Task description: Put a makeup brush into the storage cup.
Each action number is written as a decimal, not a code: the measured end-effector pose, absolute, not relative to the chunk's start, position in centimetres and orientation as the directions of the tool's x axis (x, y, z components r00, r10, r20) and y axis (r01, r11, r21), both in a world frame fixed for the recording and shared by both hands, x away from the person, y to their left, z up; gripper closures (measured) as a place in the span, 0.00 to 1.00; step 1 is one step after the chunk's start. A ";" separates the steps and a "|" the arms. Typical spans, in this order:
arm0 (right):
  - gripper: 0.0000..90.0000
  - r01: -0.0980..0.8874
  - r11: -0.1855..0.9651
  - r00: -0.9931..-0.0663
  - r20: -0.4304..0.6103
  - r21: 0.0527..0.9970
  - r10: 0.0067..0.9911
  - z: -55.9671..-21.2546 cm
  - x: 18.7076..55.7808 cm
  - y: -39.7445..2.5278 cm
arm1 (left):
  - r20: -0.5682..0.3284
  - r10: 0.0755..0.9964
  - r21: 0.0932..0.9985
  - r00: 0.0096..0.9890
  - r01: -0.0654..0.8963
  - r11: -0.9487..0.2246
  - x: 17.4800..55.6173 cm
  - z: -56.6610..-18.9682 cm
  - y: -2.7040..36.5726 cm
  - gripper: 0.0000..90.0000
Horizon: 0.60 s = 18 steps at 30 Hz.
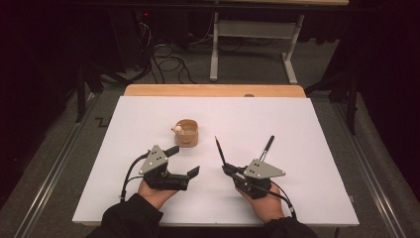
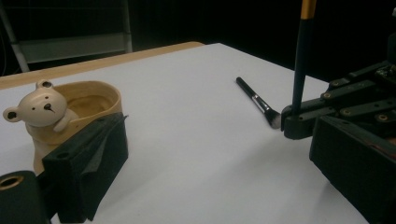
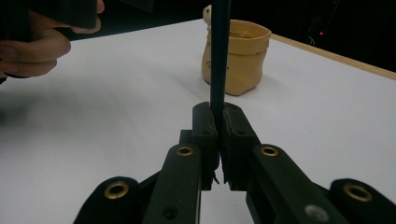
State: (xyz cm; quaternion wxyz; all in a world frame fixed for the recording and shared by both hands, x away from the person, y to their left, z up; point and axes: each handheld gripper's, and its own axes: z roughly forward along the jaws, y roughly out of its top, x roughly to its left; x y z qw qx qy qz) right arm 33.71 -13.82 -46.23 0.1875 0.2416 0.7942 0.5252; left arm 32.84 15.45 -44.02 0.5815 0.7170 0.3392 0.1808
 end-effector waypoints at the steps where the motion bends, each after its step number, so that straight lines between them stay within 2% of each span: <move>1: 0.96 0.184 0.337 -0.816 -0.047 0.923 0.576 -46.3 33.7 -13.7 | -0.136 0.695 0.957 0.706 0.274 -0.092 32.9 -43.9 15.4 0.06; 12: 0.96 0.181 0.351 -0.830 -0.049 0.919 0.556 -46.6 33.4 -12.8 | -0.147 0.666 0.960 0.731 0.267 -0.080 33.3 -43.1 14.2 0.11; 18: 0.96 0.175 0.362 -0.838 -0.054 0.916 0.542 -46.8 33.2 -12.2 | -0.151 0.639 0.960 0.754 0.266 -0.087 33.3 -43.0 13.4 0.19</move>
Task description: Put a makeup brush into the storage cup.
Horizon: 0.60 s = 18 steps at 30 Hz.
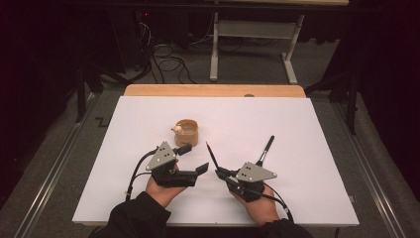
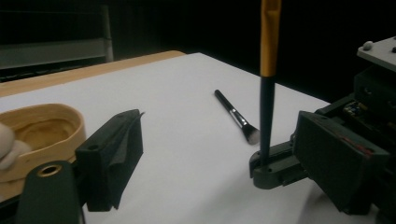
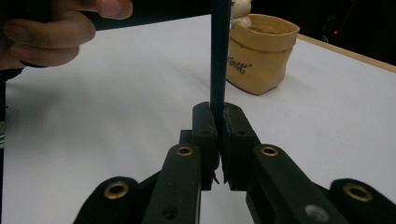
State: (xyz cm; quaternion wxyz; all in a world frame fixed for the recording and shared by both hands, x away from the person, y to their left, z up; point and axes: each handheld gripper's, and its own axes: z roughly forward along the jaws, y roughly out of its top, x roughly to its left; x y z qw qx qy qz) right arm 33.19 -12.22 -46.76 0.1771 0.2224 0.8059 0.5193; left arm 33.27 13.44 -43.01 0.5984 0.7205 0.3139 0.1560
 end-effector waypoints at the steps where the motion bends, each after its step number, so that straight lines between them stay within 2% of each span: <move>1: 0.96 0.172 0.365 -0.839 -0.058 0.915 0.541 -46.8 33.2 -12.1 | -0.151 0.636 0.960 0.757 0.265 -0.087 33.2 -43.0 13.3 0.20; 9: 0.96 0.166 0.384 -0.849 -0.066 0.908 0.525 -47.1 32.9 -11.4 | -0.184 0.608 0.958 0.772 0.278 -0.064 33.2 -43.0 13.1 0.31; 18: 0.96 0.166 0.394 -0.854 -0.068 0.904 0.516 -47.2 32.9 -11.2 | -0.214 0.578 0.958 0.787 0.285 -0.034 33.1 -43.3 13.0 0.53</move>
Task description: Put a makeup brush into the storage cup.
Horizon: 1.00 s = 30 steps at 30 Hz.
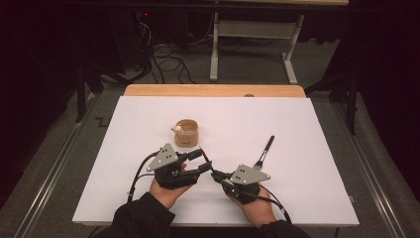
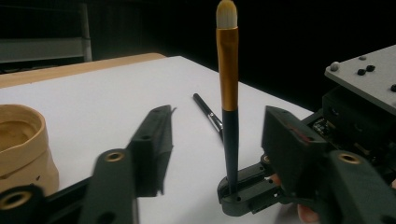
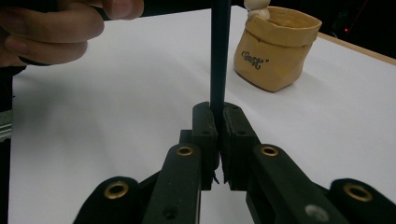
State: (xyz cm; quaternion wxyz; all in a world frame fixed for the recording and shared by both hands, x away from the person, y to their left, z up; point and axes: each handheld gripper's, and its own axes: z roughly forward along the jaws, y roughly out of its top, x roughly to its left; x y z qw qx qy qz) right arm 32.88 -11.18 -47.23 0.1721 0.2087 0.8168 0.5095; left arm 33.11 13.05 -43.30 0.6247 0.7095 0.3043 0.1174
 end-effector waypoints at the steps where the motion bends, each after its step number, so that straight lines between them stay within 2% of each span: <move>1: 0.96 0.167 0.394 -0.854 -0.067 0.904 0.516 -47.3 32.9 -11.2 | -0.217 0.575 0.957 0.788 0.288 -0.032 33.2 -43.3 13.1 0.55; 6: 0.96 0.166 0.400 -0.856 -0.070 0.901 0.512 -47.4 32.9 -11.1 | -0.229 0.559 0.956 0.797 0.292 -0.024 33.2 -43.5 13.3 0.67; 13: 0.96 0.164 0.402 -0.856 -0.072 0.901 0.512 -47.4 32.9 -11.1 | -0.257 0.532 0.952 0.807 0.306 -0.005 33.3 -43.6 13.3 0.78; 20: 0.96 0.167 0.401 -0.856 -0.070 0.901 0.513 -47.4 32.9 -11.0 | -0.256 0.531 0.953 0.808 0.303 -0.001 33.3 -43.7 13.3 0.86; 30: 0.96 0.163 0.403 -0.856 -0.075 0.900 0.512 -47.4 32.9 -11.0 | -0.251 0.522 0.955 0.815 0.297 -0.006 33.3 -43.7 13.3 0.91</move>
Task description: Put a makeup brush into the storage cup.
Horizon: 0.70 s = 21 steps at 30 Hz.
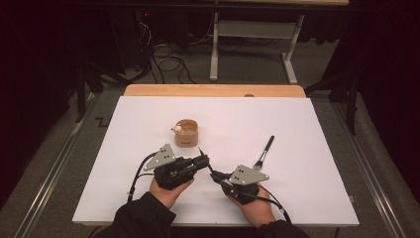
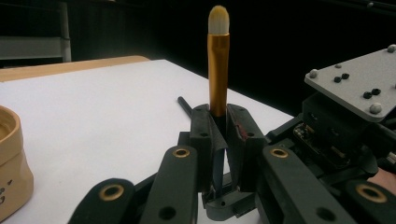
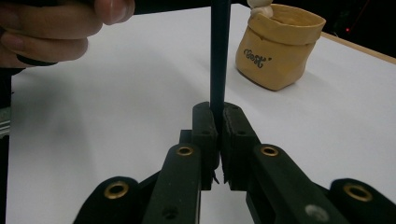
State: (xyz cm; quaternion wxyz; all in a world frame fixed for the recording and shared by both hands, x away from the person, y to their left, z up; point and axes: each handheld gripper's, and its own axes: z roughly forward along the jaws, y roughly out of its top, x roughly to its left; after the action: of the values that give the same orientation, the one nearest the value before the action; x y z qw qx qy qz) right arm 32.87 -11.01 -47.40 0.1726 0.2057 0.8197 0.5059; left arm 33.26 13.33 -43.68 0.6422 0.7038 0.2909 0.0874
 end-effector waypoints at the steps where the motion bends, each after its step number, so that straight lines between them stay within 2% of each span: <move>1: 0.96 0.163 0.405 -0.856 -0.076 0.900 0.512 -47.4 32.9 -11.0 | -0.251 0.520 0.955 0.816 0.297 -0.005 33.3 -43.7 13.3 0.91; 21: 0.95 0.151 0.409 -0.856 -0.088 0.900 0.510 -47.4 32.8 -11.0 | -0.234 0.512 0.960 0.826 0.279 -0.011 33.0 -43.7 13.2 0.92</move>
State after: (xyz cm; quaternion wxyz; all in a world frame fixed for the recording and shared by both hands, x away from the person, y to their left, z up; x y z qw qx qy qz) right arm 32.83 -10.96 -47.45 0.1777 0.2015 0.8204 0.5047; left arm 33.04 13.21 -43.65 0.6448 0.7053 0.2805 0.0903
